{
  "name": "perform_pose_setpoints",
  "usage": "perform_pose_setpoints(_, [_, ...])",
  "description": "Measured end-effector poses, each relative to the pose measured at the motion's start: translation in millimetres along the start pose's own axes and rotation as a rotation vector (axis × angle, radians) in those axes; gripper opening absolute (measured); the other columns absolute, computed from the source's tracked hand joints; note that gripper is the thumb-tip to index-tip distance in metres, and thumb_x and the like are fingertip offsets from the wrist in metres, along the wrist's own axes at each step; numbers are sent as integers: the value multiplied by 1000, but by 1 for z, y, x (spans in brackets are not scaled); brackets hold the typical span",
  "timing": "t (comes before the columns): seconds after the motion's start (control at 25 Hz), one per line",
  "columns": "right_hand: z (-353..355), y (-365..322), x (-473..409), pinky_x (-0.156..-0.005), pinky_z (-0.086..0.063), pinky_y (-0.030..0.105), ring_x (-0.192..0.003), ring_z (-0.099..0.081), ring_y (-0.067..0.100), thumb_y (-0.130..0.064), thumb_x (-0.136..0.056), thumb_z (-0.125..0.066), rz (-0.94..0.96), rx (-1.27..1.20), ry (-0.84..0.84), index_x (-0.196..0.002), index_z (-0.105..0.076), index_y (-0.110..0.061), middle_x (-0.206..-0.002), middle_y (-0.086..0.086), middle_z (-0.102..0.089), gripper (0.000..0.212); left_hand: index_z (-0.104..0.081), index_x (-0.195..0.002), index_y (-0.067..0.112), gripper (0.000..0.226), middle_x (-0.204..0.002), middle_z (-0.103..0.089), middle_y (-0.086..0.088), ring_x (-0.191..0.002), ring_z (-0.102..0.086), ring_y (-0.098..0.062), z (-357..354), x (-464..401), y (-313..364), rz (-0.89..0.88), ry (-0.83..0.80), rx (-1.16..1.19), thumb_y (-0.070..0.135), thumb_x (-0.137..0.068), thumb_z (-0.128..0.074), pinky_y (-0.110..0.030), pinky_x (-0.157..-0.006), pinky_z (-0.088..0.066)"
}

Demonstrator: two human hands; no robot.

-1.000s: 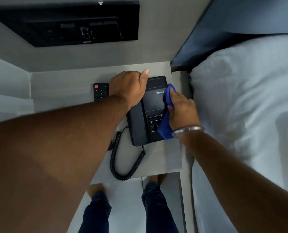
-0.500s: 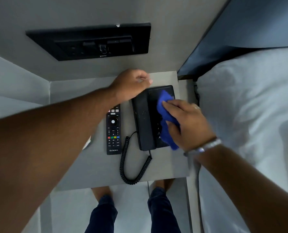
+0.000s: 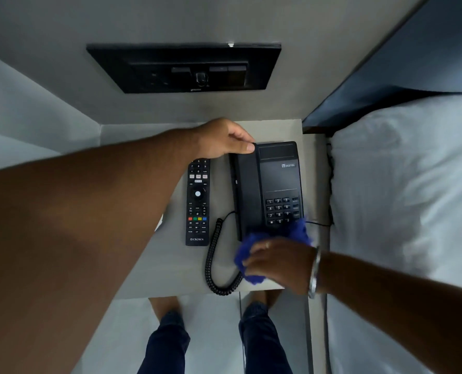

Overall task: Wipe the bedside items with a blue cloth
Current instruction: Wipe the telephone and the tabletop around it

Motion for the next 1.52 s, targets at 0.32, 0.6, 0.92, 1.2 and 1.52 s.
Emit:
perform_pose_setpoints(0.32, [80,52,89,-76,-44,33,-84,-57,26,-30,-84,-44,-617,-149,784,-124,-48,-13,-101,12,-63,43,-28,-153,14,112,-155,-39,-14,-140,-36,-36,-11,30,31,37,123,-637,68,-67,-76,-51,-109,-38])
perform_pose_setpoints(0.6, [108,132,-16,-113,-25,49,-142,-17,36,-18,-92,-46,-796,-70,446,-144,-29,-22,-156,9,-22,55,22,-151,6,169,-163,23,-17,-153,4,-30,-57,40,19,167,11,-679,66,-40,-91,-50,-121,-16])
perform_pose_setpoints(0.92, [-2,43,29,-111,-29,50,-145,3,31,-6,-83,-52,-610,-128,222,-145,-22,-26,-160,-1,-4,72,19,-152,8,167,-166,13,-14,-153,-1,-30,-54,38,20,166,-4,-716,64,-40,-91,-52,-121,-21])
perform_pose_setpoints(1.2, [8,32,64,-106,-37,49,-136,-31,33,-1,-82,-61,-720,-326,458,-139,-39,-25,-155,2,-27,65,11,-156,15,109,-165,14,-15,-153,2,-32,-26,68,-11,159,205,-620,72,-86,-50,-51,-121,-13])
perform_pose_setpoints(1.52, [23,12,89,-84,-52,57,-110,-57,46,9,-66,-76,-730,-310,611,-122,-59,-9,-132,21,-55,61,9,-156,10,80,-167,0,-16,-154,-4,-27,-59,109,-74,320,241,-604,40,-102,-41,-43,-124,-10])
Point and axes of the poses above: each hand's wrist, its own x-axis away from the middle knuckle, its own z-axis out of the back of the hand, y = z × x, the point moved 6 cm from there along -x, towards the middle knuckle
